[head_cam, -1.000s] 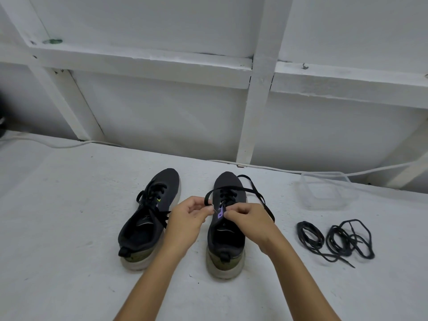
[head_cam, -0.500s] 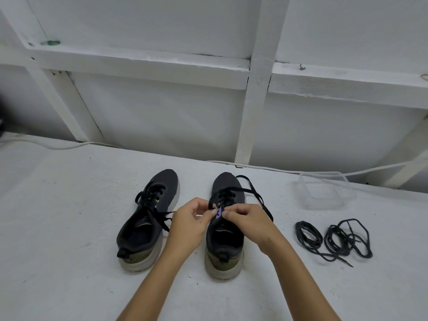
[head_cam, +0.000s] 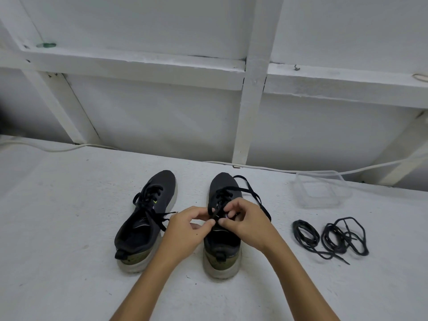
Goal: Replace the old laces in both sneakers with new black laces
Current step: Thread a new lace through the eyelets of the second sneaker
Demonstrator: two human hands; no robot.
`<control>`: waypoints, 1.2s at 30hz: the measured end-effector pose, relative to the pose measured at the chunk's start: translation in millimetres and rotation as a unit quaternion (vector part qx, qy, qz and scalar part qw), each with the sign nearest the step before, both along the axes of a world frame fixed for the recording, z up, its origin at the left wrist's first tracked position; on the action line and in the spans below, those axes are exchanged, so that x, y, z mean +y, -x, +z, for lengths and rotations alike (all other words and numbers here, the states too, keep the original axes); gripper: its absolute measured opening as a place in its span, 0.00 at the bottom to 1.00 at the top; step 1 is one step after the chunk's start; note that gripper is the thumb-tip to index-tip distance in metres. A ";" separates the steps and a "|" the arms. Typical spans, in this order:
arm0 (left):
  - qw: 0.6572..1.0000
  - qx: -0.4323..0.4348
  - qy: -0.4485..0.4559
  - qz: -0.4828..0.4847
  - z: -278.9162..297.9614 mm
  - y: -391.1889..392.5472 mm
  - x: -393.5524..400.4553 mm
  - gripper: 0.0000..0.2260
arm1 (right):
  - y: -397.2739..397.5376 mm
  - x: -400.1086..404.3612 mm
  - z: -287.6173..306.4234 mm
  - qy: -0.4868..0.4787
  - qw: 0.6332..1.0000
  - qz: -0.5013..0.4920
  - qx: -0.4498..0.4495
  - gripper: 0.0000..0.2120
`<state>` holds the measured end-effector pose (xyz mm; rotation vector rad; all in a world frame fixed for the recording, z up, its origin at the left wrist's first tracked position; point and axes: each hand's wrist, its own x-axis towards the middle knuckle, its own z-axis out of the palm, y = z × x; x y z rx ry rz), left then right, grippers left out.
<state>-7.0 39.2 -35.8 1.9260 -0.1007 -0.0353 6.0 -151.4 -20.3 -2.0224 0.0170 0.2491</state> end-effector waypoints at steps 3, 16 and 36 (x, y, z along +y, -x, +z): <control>1.000 0.006 0.011 0.023 -3.7 1.1 -3.8 0.10 | 2.3 3.1 -4.2 0.077 0.994 0.015 -0.078 0.04; 0.998 -0.037 0.043 0.028 -15.4 5.7 -6.4 0.09 | 5.2 9.6 -13.5 0.187 0.966 0.028 -0.177 0.06; 0.998 0.003 0.021 0.057 -6.8 9.0 -19.8 0.09 | 4.6 9.8 -15.3 0.183 0.968 0.027 -0.168 0.06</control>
